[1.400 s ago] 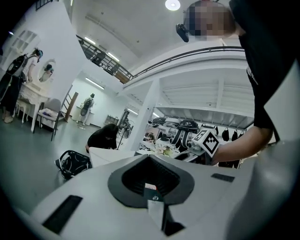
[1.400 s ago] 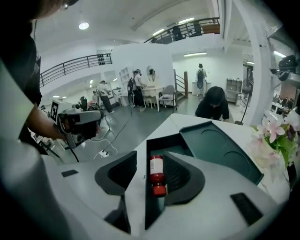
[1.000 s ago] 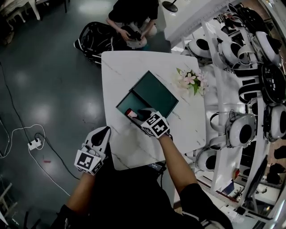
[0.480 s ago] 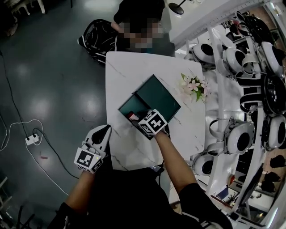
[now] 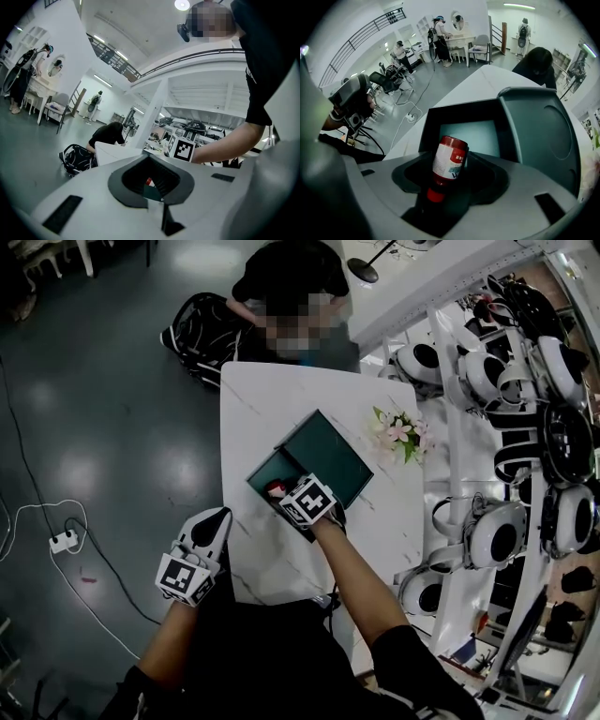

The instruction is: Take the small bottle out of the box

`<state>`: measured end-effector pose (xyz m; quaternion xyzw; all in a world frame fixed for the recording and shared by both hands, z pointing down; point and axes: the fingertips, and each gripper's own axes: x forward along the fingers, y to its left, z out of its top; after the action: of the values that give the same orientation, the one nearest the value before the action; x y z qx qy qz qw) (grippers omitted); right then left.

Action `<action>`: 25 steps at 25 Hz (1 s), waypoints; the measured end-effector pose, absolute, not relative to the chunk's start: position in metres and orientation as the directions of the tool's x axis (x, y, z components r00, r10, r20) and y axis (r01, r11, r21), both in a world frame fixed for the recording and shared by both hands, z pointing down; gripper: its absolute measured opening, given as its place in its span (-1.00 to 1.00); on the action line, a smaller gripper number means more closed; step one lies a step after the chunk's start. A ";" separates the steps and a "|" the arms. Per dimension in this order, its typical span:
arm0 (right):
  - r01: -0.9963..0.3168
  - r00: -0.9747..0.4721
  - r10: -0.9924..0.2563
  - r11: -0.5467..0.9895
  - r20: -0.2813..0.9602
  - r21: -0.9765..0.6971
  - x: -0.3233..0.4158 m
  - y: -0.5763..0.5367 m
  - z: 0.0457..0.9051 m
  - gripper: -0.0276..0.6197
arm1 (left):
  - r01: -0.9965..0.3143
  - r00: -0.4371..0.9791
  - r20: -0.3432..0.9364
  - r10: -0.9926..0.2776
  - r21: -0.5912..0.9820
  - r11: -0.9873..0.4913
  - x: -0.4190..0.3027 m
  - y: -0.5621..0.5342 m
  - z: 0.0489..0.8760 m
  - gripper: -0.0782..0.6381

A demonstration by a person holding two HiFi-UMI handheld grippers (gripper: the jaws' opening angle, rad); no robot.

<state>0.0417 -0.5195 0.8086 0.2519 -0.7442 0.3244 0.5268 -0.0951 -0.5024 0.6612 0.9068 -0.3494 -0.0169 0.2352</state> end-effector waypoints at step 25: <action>-0.775 -0.341 -0.419 0.632 0.841 0.001 0.040 -0.543 0.743 -0.18 | -0.633 0.750 0.097 -0.654 0.393 -0.667 -0.143 -0.483 0.634 -0.74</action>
<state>0.0399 -0.5432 0.7434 0.3766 -0.7927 0.2054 0.4331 -0.1434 -0.4835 0.6337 0.9126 -0.3527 -0.0263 0.2050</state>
